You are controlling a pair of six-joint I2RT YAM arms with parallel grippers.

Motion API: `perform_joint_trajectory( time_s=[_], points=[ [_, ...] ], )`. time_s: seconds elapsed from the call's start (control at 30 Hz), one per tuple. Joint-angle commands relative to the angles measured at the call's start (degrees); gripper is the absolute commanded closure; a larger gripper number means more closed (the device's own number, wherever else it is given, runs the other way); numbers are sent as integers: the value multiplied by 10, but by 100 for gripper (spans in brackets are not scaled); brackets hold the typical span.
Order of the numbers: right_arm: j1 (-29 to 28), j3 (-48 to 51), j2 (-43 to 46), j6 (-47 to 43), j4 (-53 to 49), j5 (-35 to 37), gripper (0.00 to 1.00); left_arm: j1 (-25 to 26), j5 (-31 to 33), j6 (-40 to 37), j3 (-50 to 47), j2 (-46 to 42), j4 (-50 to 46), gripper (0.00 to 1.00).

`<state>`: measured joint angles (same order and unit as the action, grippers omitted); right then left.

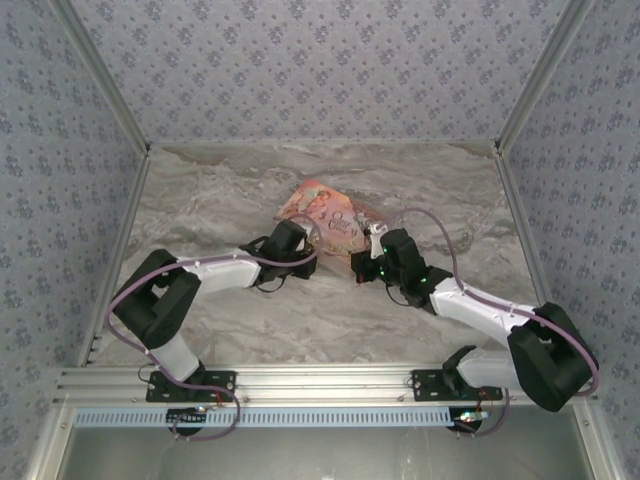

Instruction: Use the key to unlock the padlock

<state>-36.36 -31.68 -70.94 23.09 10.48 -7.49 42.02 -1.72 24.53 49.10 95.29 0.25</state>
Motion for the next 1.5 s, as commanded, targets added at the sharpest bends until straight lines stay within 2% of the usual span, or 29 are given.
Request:
perform_joint_trajectory(
  time_s=[0.0,0.17,0.57,0.8,1.07,1.23,1.47],
  points=[
    [-12,17,7,-20,5,24,100,3,-12,28,38,-27,6,83],
    [-13,26,32,-23,4,40,100,2,-17,43,43,-27,1,84],
    [7,17,87,-19,-32,28,100,3,-18,52,39,-27,2,85],
    [-11,67,117,-39,-11,24,100,2,-39,104,52,-41,-15,87],
    [-51,98,107,-70,19,39,100,2,-56,194,74,-48,-49,88],
    [-70,99,68,-80,51,55,100,3,-74,240,84,-48,-51,88],
    [-73,78,16,-87,80,56,100,3,-79,257,84,-48,-43,89]
  ],
)
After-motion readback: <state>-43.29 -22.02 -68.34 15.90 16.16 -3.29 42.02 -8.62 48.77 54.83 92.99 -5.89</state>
